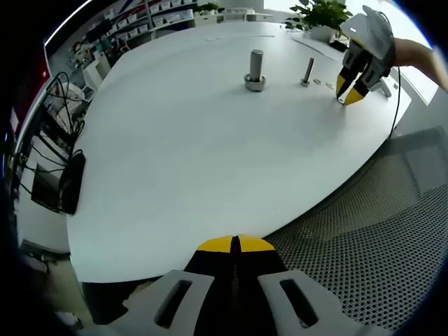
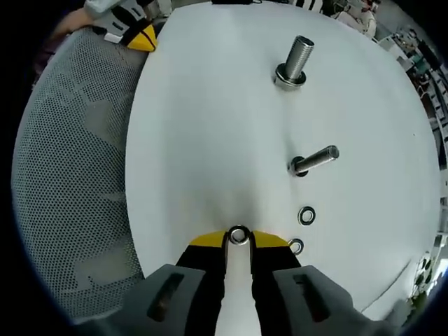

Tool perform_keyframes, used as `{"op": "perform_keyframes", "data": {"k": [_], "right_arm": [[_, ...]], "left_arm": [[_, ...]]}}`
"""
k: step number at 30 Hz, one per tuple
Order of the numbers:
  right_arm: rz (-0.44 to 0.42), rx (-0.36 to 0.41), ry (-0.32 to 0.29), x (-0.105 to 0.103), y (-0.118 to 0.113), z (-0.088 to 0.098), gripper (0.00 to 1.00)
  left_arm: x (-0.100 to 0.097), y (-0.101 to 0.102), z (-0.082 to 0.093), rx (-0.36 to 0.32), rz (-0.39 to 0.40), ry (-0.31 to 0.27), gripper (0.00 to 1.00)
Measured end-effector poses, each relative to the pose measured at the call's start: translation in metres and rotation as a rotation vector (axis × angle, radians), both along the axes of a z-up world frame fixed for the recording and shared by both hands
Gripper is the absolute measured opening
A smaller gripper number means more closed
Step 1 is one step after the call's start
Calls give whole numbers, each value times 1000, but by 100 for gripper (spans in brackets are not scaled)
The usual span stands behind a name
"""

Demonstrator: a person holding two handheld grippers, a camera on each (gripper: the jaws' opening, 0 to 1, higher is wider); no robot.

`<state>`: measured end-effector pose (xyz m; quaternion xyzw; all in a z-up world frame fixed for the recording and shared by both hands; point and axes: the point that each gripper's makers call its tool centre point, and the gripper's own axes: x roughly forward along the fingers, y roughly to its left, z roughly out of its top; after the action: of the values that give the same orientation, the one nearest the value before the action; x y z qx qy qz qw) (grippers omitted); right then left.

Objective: Place the washer onto the threaded stud by aligning its center hole with the stud, sliding it down to the base, and recovering from edge contact or off-axis alignment until the washer reaches the visible bottom stop.

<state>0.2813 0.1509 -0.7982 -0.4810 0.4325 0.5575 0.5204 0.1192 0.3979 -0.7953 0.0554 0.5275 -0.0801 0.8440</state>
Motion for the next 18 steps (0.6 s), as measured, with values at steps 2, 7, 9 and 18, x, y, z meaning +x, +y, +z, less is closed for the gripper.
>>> {"op": "perform_keyframes", "data": {"k": [2,7,9,18], "right_arm": [[0,1,-4,0,0,-1,14],[-58,27,18,3,1,0,14],[-74,42,33,3,1,0,14],[-112,109,60,3,16,18,14]], "left_arm": [[0,0,0,0,1,0,0],[0,0,0,1,1,1,0],[0,0,0,1,-2,2,0],[0,1,0,0,2,0,0]]}}
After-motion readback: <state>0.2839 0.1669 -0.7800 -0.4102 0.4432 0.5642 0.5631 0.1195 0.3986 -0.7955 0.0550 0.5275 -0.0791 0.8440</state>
